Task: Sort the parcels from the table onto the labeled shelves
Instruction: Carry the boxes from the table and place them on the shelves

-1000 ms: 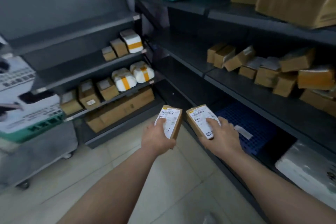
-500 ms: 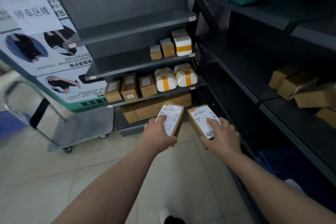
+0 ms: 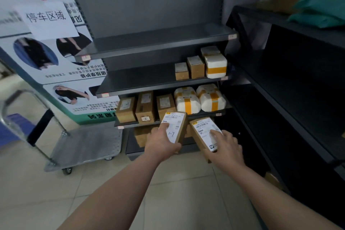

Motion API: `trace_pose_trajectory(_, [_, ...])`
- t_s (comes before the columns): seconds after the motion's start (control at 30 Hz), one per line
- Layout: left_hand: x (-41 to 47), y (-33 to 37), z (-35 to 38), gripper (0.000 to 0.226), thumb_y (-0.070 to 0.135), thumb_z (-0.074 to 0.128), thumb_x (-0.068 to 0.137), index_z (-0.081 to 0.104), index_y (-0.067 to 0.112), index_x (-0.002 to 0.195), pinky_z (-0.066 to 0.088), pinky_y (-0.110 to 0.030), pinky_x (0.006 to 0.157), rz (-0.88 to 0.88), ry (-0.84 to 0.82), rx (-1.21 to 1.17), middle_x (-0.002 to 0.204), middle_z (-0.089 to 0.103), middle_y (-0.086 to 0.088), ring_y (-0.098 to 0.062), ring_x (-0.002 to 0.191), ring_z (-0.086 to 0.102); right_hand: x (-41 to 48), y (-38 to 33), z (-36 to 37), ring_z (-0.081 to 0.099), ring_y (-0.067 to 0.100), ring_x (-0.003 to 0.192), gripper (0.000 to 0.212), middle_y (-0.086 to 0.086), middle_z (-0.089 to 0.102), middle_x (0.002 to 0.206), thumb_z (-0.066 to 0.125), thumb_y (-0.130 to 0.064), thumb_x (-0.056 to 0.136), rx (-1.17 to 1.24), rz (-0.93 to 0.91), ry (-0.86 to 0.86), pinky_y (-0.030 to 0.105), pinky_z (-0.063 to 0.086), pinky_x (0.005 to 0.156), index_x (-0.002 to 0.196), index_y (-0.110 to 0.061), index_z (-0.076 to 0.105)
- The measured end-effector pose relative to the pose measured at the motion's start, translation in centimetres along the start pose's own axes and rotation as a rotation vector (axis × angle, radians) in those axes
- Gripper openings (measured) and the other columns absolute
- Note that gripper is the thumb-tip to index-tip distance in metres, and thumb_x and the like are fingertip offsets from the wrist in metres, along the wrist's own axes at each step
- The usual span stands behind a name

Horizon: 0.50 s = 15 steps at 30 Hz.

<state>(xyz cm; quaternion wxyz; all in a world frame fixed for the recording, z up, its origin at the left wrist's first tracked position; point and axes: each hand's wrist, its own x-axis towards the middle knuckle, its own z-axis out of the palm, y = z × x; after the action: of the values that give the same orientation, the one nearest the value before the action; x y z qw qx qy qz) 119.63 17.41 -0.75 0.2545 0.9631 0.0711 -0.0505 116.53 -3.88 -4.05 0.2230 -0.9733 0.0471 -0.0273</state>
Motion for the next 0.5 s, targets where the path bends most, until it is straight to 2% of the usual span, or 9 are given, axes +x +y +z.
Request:
trace_pose_trajectory(0.27, [10.4,-2.9,-3.2,0.095,0.041,0.078,0.063,0.030,0.032,0.144,0.049,-0.045,0.094,-0.059,0.011,-0.012,0.132,0.045,-0.004,-0.026,0.117,0.045,9.5,-5.7,2.9,0.033,0.026,0.125,0.074,0.003,0.029,0.144,0.060,-0.057,0.078,0.004,-0.046,-0.002,0.038,0.030,0.099,0.142,-0.032,0.033])
trace_pose_trajectory(0.5, [20.4,-2.7,-4.5,0.091,0.040,0.079,0.069,0.028,0.032,0.144,0.052,-0.037,0.085,-0.112,0.084,0.015,0.131,0.047,-0.004,-0.024,0.112,0.048,21.6,-8.2,4.3,0.033,0.027,0.126,0.071,0.005,0.029,0.145,0.059,-0.057,0.079,0.024,-0.139,0.008,0.043,0.032,0.102,0.142,-0.032,0.034])
